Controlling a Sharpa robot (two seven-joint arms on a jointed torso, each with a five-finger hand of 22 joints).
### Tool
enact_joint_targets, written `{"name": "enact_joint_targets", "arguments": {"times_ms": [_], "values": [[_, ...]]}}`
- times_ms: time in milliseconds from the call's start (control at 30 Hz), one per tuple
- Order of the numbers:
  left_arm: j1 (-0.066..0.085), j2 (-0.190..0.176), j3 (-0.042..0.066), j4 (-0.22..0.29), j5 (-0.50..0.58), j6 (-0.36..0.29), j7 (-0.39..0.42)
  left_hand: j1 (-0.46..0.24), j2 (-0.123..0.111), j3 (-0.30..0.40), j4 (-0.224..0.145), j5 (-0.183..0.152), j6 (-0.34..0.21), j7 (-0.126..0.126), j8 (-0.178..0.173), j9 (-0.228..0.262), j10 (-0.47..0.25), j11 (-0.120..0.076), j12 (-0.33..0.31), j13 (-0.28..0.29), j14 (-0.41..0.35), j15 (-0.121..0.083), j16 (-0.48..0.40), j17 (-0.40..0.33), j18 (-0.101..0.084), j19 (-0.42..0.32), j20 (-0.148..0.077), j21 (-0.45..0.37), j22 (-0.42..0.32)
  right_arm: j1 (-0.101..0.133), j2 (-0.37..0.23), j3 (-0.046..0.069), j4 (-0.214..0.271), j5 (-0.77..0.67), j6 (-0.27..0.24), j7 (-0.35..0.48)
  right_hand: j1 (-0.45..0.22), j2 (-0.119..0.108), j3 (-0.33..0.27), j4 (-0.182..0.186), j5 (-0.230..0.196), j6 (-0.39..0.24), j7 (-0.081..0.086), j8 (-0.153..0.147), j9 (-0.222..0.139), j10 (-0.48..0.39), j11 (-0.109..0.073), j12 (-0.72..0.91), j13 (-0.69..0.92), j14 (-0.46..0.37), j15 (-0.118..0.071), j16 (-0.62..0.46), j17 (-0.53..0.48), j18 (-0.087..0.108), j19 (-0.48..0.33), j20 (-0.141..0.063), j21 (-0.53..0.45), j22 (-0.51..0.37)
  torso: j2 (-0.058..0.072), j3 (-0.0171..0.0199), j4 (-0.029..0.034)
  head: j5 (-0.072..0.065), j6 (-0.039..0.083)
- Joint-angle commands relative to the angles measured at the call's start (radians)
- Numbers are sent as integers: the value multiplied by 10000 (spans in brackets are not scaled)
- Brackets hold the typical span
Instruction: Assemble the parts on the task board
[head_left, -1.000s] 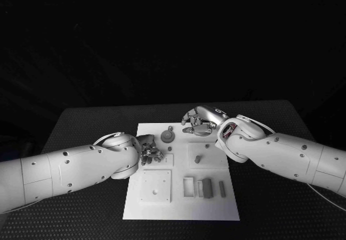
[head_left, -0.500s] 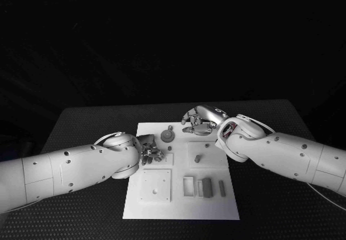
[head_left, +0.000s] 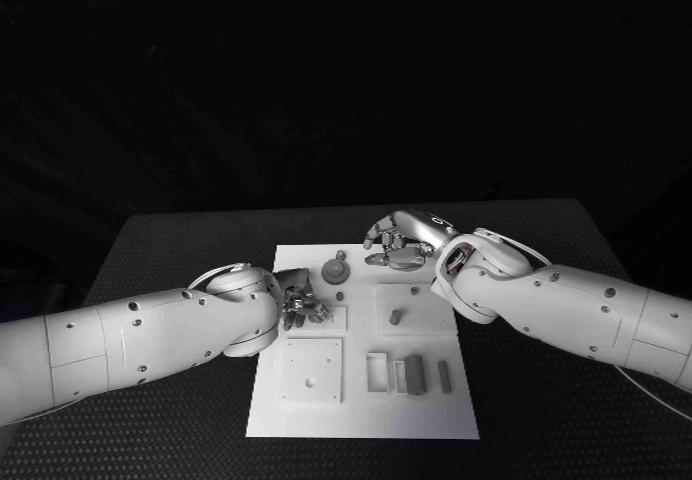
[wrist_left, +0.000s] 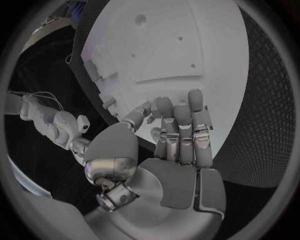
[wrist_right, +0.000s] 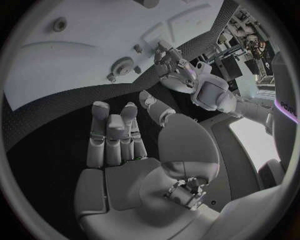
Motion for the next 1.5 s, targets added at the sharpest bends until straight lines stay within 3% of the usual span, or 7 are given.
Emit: {"name": "enact_joint_targets", "arguments": {"times_ms": [33,400,633,1267,1500], "values": [[-26,-11,-11,14,-76,171,-29,16,-152,0,79,-58,518,-285,-33,-4,-465,-270,14,-14,-31,-36,51,-19,-147,36,-15,-36,205,-5,-2,4,10,-3,109,74,-111,19,-9,71,39,-18,80,-61,17,-67,19,-25,-2,26,-31,-53,14,150,-9,-68,-27,127,2,-7,5,0,-1],[-27,-49,-11,17,-85,130,-30,-147,-474,-34,411,-177,500,-280,-46,19,-483,-265,12,-30,-52,-39,73,-75,-147,27,-17,-64,199,-10,-3,4,3,-2,110,73,-113,13,-6,76,40,-21,80,-66,19,-67,19,-25,-2,26,-31,-55,15,150,-10,-70,-29,127,5,-18,3,-6,-4],[-28,-76,-10,23,-83,87,-24,-382,-489,-373,426,-144,488,-287,-41,52,-492,-272,25,-30,-73,-45,109,-104,-147,4,-29,-85,201,-16,1,4,0,-2,112,73,-110,11,-3,76,41,-24,80,-69,21,-68,19,-25,-2,27,-31,-56,16,150,-10,-71,-30,126,0,-14,-2,-11,-3],[-29,-169,-8,52,-18,1,33,-498,-443,-442,522,-155,497,-302,-37,67,-484,-286,32,-33,-70,-62,129,-124,-147,14,-53,-98,195,-22,4,4,-19,0,106,69,-109,8,3,81,40,-25,81,-75,27,-68,20,-24,-2,29,-31,-59,18,150,-9,-75,-32,127,3,-7,0,-9,0],[-25,-322,26,147,416,-45,110,-566,-573,-500,556,-193,486,-301,-46,70,-494,-285,24,-41,-82,-66,125,-145,-147,3,-54,-118,189,-22,2,4,-43,0,91,59,-121,-4,-1,88,38,-32,83,-82,28,-68,21,-24,-2,29,-30,-60,19,150,-9,-74,-32,127,2,-6,3,-13,17]]}}
